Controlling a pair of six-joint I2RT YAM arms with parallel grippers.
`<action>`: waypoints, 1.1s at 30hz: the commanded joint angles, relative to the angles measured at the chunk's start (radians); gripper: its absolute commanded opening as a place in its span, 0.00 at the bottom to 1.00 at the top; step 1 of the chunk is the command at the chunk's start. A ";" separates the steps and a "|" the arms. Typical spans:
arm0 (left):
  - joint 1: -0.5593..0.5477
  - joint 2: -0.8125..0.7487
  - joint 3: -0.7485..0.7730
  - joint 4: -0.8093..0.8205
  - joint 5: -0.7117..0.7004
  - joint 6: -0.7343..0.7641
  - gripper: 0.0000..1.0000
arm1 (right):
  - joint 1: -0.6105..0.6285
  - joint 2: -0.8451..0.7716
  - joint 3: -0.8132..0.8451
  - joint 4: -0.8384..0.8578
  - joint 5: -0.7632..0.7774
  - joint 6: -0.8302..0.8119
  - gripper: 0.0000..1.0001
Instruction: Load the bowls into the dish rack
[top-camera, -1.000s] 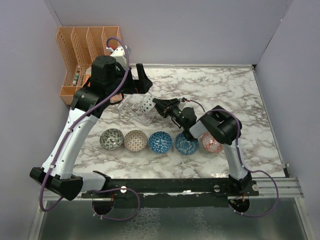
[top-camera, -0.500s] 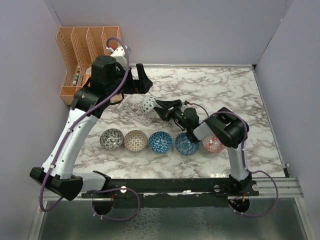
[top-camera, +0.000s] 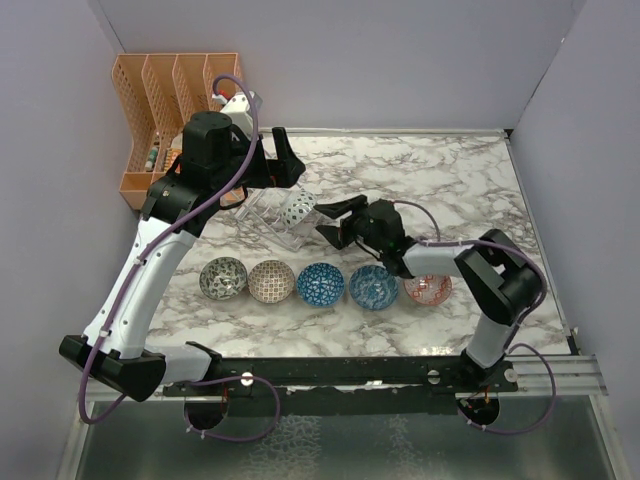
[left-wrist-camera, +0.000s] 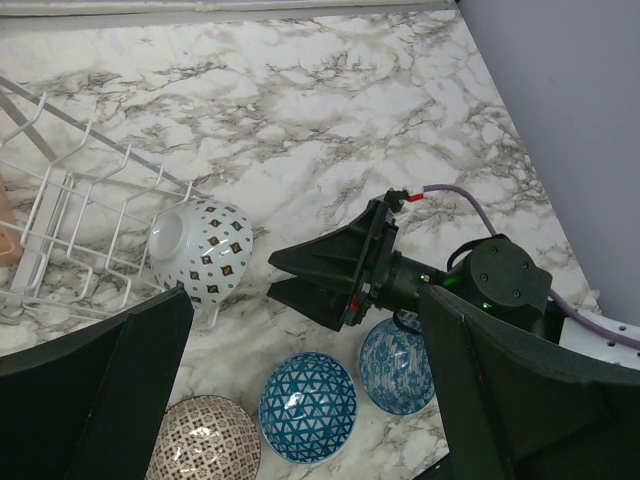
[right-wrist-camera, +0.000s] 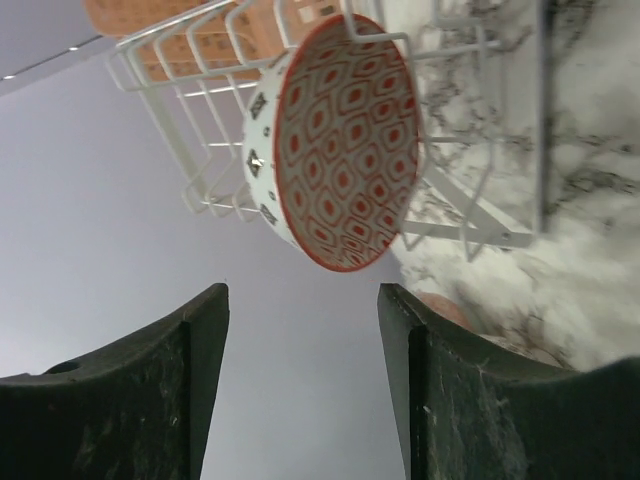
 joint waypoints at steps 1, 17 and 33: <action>-0.003 -0.033 -0.002 0.017 -0.003 -0.004 0.99 | -0.010 -0.134 0.038 -0.363 0.019 -0.147 0.61; -0.002 -0.100 -0.020 0.009 0.029 0.005 0.99 | -0.051 -0.392 0.484 -2.001 0.534 -0.710 0.57; -0.013 -0.144 -0.086 0.026 0.062 -0.010 0.99 | -0.134 -0.359 0.312 -1.821 0.495 -0.817 0.54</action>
